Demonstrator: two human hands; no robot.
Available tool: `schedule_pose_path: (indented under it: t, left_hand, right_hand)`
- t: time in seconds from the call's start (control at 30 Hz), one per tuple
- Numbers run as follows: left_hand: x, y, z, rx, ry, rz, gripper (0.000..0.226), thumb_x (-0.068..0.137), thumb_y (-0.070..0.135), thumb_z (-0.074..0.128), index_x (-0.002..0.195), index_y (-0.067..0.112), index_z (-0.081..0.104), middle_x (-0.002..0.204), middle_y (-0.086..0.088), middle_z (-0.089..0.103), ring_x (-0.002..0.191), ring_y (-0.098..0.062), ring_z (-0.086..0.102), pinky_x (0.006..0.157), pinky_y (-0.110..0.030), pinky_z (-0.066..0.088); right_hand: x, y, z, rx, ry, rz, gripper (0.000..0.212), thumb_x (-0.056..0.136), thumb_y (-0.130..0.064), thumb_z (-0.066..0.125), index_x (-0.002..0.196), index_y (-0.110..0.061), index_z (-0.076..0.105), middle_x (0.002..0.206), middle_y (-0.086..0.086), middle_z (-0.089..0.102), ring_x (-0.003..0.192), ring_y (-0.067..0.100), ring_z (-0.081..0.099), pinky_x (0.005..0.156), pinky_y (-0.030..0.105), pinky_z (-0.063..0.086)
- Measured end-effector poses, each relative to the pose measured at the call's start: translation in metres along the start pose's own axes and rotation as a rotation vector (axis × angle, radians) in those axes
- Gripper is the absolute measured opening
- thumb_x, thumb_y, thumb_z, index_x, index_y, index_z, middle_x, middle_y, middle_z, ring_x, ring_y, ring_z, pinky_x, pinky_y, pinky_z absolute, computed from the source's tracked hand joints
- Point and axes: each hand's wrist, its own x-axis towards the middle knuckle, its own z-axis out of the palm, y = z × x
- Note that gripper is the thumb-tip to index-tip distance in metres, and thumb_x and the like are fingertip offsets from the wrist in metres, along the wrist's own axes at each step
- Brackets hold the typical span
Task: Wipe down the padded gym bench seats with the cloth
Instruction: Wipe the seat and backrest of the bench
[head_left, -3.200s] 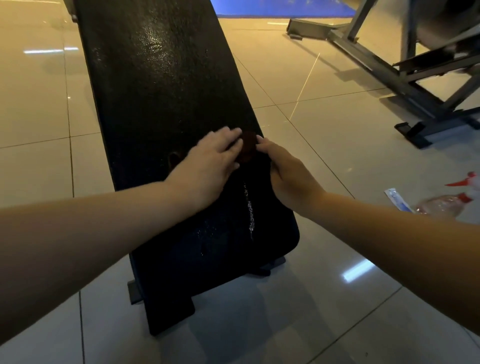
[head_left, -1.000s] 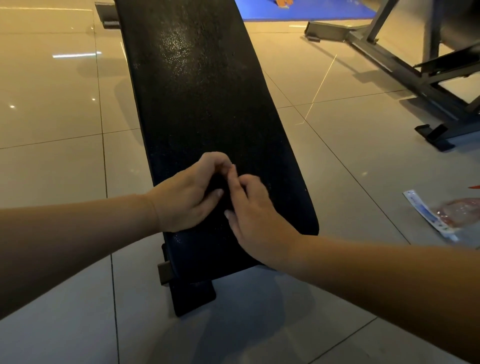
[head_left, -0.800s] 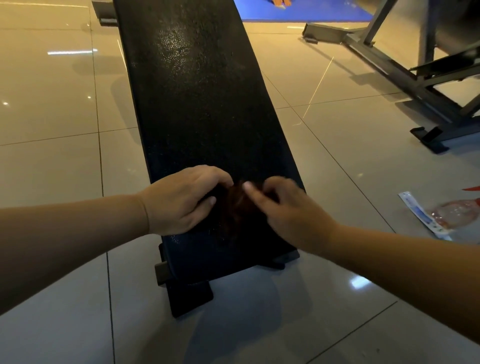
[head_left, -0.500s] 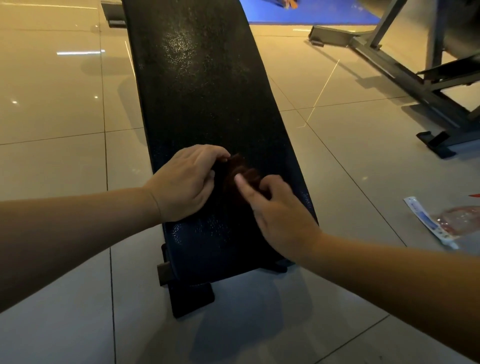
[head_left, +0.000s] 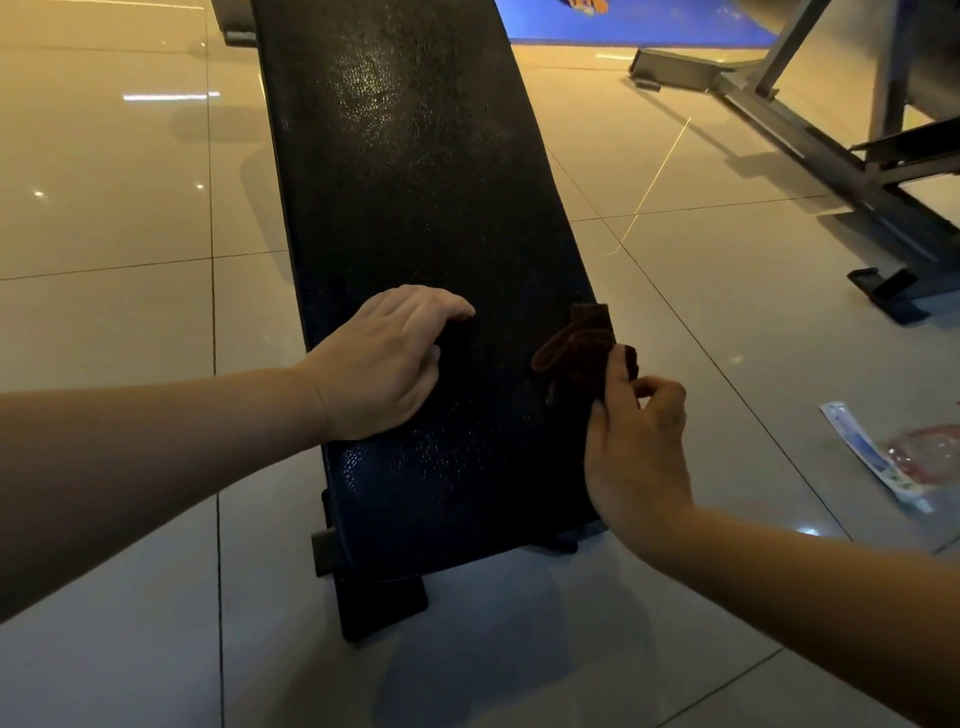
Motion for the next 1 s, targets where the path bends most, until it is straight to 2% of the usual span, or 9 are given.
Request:
schedule_pose_path:
  t: [0.2,0.3,0.37,0.43,0.53,0.63,0.77,0.9,1.0]
  left_hand:
    - [0.004,-0.002,-0.005,-0.026,0.005,0.0,0.041,0.095,0.016,0.043,0.136,0.017,0.045,0.13,-0.003,0.056,0.128,-0.017,0.048,0.114,-0.033,0.029]
    - [0.002,-0.006,-0.01,-0.046,-0.011,-0.001,0.042,0.097,0.016,0.042,0.139,0.018,0.045,0.134,-0.003,0.055,0.132,-0.016,0.046,0.116,-0.033,0.028]
    - [0.0,-0.011,-0.013,-0.048,-0.035,-0.004,0.043,0.099,0.012,0.044,0.141,0.018,0.043,0.14,-0.002,0.052,0.137,-0.015,0.042,0.118,-0.035,0.028]
    - [-0.003,-0.015,-0.017,-0.056,-0.068,-0.027,0.046,0.099,0.011,0.046,0.144,0.02,0.042,0.146,-0.002,0.048,0.141,-0.014,0.038,0.119,-0.034,0.027]
    - [-0.008,-0.023,-0.023,-0.065,-0.082,-0.042,0.045,0.1,0.012,0.044,0.144,0.02,0.041,0.15,-0.002,0.045,0.143,-0.013,0.035,0.119,-0.032,0.025]
    - [-0.014,-0.027,-0.026,-0.063,-0.046,-0.072,0.044,0.099,0.011,0.043,0.142,0.018,0.042,0.148,-0.002,0.047,0.14,-0.012,0.038,0.115,-0.022,0.023]
    - [-0.017,-0.03,-0.031,-0.068,0.002,-0.107,0.042,0.099,0.012,0.044,0.141,0.017,0.045,0.143,-0.002,0.051,0.137,-0.014,0.041,0.116,-0.033,0.031]
    - [-0.016,-0.034,-0.035,-0.091,-0.017,-0.141,0.041,0.101,0.015,0.043,0.142,0.021,0.044,0.144,0.001,0.05,0.138,-0.012,0.04,0.115,-0.033,0.033]
    - [-0.021,-0.037,-0.037,-0.133,-0.031,-0.169,0.04,0.102,0.017,0.042,0.142,0.021,0.043,0.144,0.002,0.05,0.137,-0.012,0.041,0.112,-0.029,0.033]
  right_hand:
    - [-0.016,-0.046,0.017,-0.096,-0.068,-0.182,0.076,0.102,-0.031,0.046,0.161,-0.025,-0.001,0.133,0.01,0.023,0.11,0.024,0.041,0.1,0.037,0.044]
    - [-0.036,-0.061,0.03,-0.132,-0.088,-0.498,0.079,0.091,-0.026,0.061,0.159,-0.023,0.021,0.128,0.013,0.032,0.1,0.024,0.047,0.085,0.037,0.052]
    - [-0.037,-0.055,0.03,-0.187,-0.153,-0.797,0.07,0.092,-0.027,0.054,0.157,-0.021,0.028,0.124,0.013,0.039,0.094,0.023,0.047,0.078,0.036,0.05]
    - [-0.02,-0.04,0.021,-0.259,-0.168,-0.954,0.063,0.096,-0.028,0.044,0.157,-0.02,0.031,0.126,0.013,0.041,0.098,0.023,0.046,0.081,0.037,0.048]
    - [0.008,-0.032,0.012,-0.167,0.0,-0.693,0.059,0.095,-0.023,0.042,0.153,-0.013,0.04,0.132,0.012,0.034,0.109,0.029,0.039,0.094,0.05,0.05]
    - [0.013,-0.061,0.024,-0.137,0.001,-0.566,0.065,0.093,-0.018,0.054,0.155,-0.01,0.036,0.139,0.01,0.028,0.12,0.031,0.032,0.104,0.056,0.045]
    - [-0.009,-0.102,0.044,-0.168,-0.106,-0.859,0.064,0.093,-0.022,0.051,0.155,-0.019,0.036,0.133,0.015,0.041,0.108,0.031,0.044,0.092,0.046,0.049]
    - [-0.003,-0.09,0.024,-0.295,-0.289,-1.238,0.068,0.097,-0.028,0.053,0.159,-0.03,0.024,0.133,0.012,0.041,0.106,0.026,0.047,0.091,0.037,0.046]
    - [0.027,-0.083,0.017,-0.251,-0.217,-1.117,0.063,0.098,-0.03,0.051,0.157,-0.027,0.029,0.133,0.012,0.038,0.107,0.025,0.047,0.093,0.041,0.05]
